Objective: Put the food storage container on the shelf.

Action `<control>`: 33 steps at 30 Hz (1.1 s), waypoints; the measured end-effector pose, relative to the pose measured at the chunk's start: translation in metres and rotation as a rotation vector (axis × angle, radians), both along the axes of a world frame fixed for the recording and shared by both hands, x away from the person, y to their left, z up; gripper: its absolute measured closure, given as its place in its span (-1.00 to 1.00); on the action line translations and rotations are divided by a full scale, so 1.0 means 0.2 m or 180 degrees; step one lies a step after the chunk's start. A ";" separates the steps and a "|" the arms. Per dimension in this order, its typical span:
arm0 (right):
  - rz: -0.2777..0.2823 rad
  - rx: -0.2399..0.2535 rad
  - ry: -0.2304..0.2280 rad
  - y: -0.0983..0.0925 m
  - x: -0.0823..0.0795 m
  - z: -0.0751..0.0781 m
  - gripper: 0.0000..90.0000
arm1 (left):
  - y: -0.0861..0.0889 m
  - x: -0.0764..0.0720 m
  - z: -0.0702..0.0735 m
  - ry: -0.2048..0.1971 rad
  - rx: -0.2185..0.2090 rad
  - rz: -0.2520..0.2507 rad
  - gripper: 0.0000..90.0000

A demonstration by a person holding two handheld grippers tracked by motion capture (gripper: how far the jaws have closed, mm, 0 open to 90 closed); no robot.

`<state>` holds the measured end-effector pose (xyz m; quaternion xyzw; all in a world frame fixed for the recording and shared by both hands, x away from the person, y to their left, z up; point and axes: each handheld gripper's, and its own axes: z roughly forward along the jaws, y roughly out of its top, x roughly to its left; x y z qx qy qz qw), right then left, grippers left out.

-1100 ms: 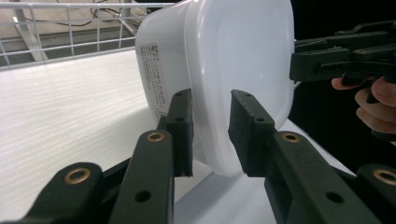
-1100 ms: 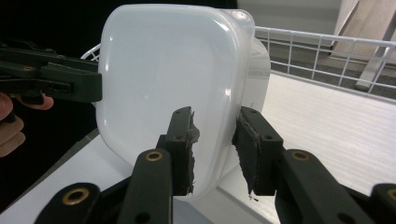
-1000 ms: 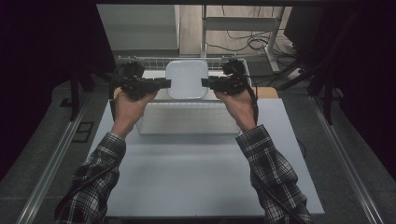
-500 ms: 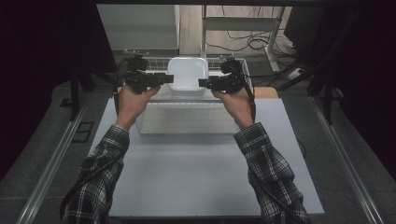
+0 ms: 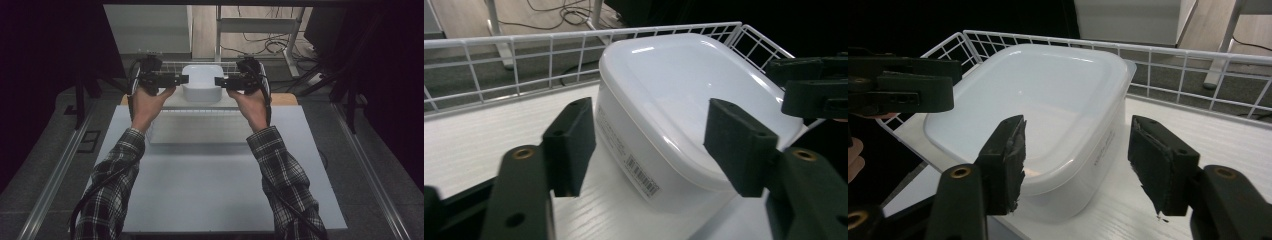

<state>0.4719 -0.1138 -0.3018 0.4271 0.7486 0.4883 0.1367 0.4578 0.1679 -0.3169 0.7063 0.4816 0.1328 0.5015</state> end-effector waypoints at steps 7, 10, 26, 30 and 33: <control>0.0095 0.0004 -0.0124 -0.01 -0.01 0.01 -0.48 | -0.01 -0.03 0.01 -0.0099 -0.0069 -0.0213 -0.56; 0.0140 -0.0047 -0.0174 -0.01 -0.03 -0.01 -0.64 | -0.01 -0.06 0.01 -0.0116 -0.0028 -0.0342 -0.64; 0.0434 -0.0121 -0.0350 -0.06 -0.18 -0.07 -0.89 | -0.03 -0.21 -0.06 -0.0344 0.0088 -0.0714 -0.87; 0.0470 -0.0180 -0.0384 -0.07 -0.21 -0.09 -0.89 | -0.03 -0.25 -0.08 -0.0378 0.0131 -0.0753 -0.87; 0.0493 -0.0191 -0.0376 -0.08 -0.22 -0.10 -0.89 | -0.03 -0.28 -0.10 -0.0394 0.0187 -0.0760 -0.87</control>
